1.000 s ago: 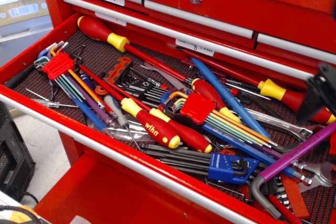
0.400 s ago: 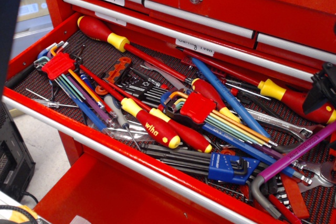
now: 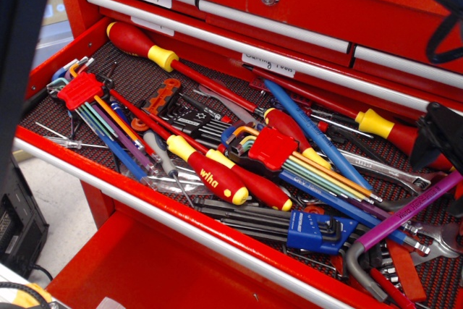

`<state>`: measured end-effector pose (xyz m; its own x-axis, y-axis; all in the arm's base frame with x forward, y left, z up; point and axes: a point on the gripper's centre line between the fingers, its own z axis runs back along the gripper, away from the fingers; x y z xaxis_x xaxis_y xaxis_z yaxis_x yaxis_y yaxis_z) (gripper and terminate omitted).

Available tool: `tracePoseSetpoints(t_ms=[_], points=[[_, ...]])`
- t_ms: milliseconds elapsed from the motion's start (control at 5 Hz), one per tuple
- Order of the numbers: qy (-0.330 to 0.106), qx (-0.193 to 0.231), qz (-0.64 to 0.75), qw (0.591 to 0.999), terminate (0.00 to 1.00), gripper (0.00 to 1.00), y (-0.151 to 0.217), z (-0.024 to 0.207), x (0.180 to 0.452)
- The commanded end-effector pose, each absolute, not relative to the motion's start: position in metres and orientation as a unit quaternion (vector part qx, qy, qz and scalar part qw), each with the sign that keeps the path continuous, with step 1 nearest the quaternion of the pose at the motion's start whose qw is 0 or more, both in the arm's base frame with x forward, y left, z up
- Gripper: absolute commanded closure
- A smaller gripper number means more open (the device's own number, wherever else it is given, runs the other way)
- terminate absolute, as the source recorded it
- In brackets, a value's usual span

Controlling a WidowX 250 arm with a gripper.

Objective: Pick up violet Allen key

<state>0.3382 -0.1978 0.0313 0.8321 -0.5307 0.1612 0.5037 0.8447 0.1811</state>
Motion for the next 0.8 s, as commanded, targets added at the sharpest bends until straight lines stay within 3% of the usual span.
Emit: tracePoseSetpoints(t_ms=[0,200,400,600], points=[[-0.114,0.042,-0.274,0.954,0.0,0.0,-0.198,0.029,0.333],[-0.112,0.04,-0.266,0.956,0.0,0.0,-0.197,0.024,0.332],[-0.11,0.032,-0.259,0.959,0.0,1.0,-0.193,0.015,0.334],[-0.103,0.031,-0.26,0.96,0.0,1.0,-0.192,0.017,0.333]])
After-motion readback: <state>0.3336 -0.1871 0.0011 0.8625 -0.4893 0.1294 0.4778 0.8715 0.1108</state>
